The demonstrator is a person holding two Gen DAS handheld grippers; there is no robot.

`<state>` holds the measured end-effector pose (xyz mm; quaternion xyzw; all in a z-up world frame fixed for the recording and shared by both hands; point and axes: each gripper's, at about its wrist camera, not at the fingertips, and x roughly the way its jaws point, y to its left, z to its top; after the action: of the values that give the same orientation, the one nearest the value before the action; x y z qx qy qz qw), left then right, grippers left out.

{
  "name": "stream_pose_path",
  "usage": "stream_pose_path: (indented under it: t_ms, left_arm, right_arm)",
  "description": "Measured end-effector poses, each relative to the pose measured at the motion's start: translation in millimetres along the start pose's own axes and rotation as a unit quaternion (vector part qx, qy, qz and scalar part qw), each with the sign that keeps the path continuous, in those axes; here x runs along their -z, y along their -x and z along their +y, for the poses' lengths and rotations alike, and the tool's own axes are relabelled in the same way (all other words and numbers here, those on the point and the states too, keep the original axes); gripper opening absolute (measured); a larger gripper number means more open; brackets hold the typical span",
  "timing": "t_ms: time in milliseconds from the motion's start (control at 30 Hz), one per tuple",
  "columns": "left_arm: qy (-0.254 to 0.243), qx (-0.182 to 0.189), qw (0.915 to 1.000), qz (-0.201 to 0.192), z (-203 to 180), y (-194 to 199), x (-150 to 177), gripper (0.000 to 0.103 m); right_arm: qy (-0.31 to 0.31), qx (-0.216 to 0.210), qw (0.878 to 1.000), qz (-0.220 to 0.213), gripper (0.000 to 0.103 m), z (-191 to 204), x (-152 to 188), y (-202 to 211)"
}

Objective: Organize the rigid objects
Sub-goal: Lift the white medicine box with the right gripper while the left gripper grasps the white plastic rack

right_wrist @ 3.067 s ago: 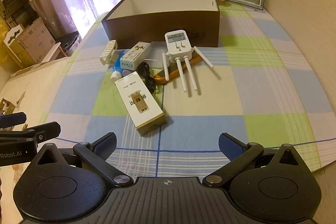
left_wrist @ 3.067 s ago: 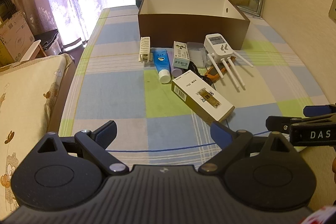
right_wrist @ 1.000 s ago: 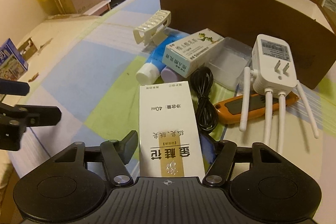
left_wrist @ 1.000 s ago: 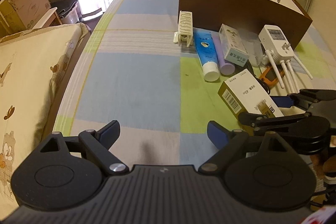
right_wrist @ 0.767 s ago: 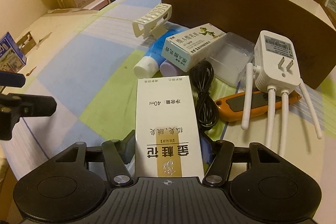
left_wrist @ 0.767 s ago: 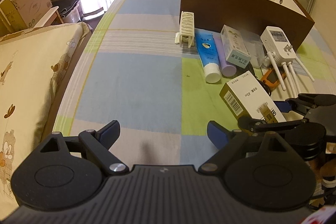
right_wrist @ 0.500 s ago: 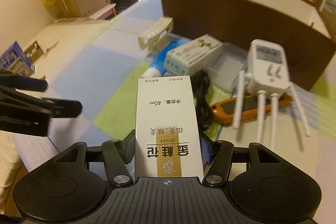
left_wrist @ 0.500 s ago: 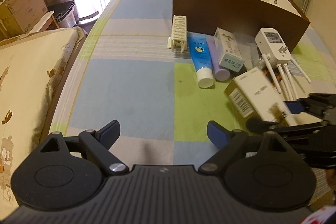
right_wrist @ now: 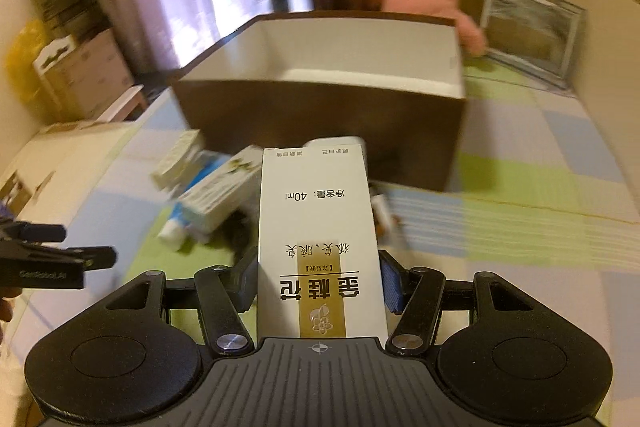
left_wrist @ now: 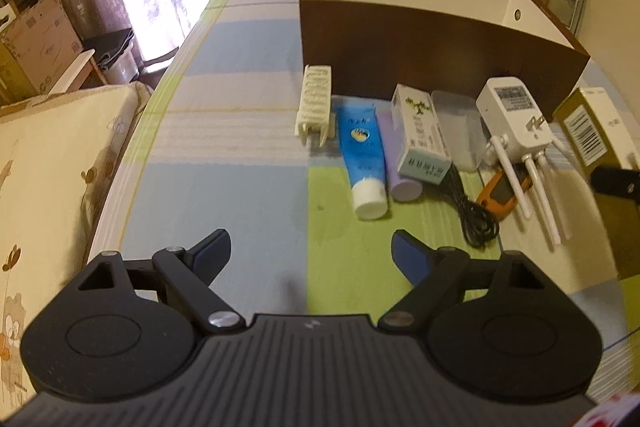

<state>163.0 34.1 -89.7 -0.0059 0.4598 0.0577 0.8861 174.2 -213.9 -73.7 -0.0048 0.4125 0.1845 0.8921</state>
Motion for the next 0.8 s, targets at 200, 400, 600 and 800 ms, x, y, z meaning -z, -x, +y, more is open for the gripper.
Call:
stream_pose_path:
  t_ms: [200, 400, 600, 800]
  left_arm:
    - [-0.024, 0.017, 0.9996, -0.001, 6, -13, -16, 0.078]
    - [-0.061, 0.038, 0.9974, -0.007, 15, -32, -44, 0.069]
    - [-0.086, 0.061, 0.9943, -0.014, 16, -55, -73, 0.064]
    - [-0.092, 0.066, 0.9935, -0.006, 14, -87, -94, 0.056]
  right_arm:
    - [-0.043, 0.032, 0.999, -0.007, 0.056, -21, -10, 5]
    - [-0.103, 0.063, 0.993, -0.010, 0.056, -29, -16, 5]
    - [-0.145, 0.087, 0.986, -0.015, 0.056, -35, -25, 0]
    - [-0.167, 0.113, 0.979, -0.016, 0.056, -44, -23, 1]
